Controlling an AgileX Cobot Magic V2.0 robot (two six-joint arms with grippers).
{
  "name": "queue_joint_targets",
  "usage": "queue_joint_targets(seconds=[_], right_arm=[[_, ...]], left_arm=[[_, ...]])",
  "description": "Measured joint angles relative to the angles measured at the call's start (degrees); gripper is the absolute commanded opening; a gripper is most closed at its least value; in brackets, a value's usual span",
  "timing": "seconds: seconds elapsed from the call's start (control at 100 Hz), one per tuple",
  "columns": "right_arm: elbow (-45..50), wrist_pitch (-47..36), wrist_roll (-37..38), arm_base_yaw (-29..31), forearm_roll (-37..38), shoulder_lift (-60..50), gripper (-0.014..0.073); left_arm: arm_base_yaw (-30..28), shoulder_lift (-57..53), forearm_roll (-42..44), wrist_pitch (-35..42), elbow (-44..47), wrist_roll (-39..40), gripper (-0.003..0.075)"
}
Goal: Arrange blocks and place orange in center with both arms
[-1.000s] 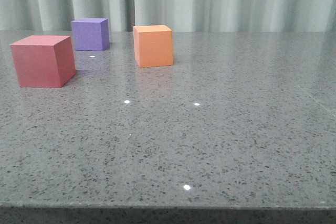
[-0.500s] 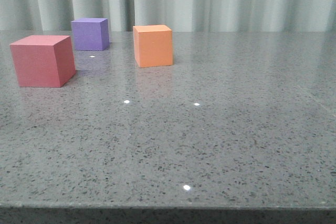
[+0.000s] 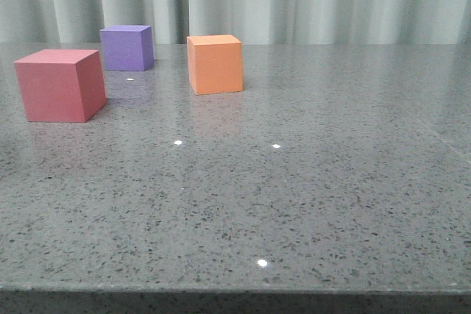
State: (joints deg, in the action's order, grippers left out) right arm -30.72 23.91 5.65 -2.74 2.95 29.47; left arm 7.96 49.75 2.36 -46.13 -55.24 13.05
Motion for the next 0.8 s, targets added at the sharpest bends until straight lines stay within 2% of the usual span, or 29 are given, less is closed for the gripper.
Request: queue_joint_targets(seconds=[0.25,0.46,0.6,0.8], right_arm=[[0.0,0.0,0.0,0.0,0.0,0.0,-0.0069],[0.0,0.0,0.0,0.0,0.0,0.0,-0.0069],[0.0,0.0,0.0,0.0,0.0,0.0,-0.0069],[0.0,0.0,0.0,0.0,0.0,0.0,-0.0069]], left_arm=[[0.0,0.0,0.1,1.2,0.0,0.0,0.0622],[0.0,1.9,-6.3,3.1,-1.1,0.0,0.0619],[3.1,6.4,-8.3,3.4,-4.5,0.0,0.0619],[11.7,16.6,-8.0,5.2,-12.0,2.0,0.0619]])
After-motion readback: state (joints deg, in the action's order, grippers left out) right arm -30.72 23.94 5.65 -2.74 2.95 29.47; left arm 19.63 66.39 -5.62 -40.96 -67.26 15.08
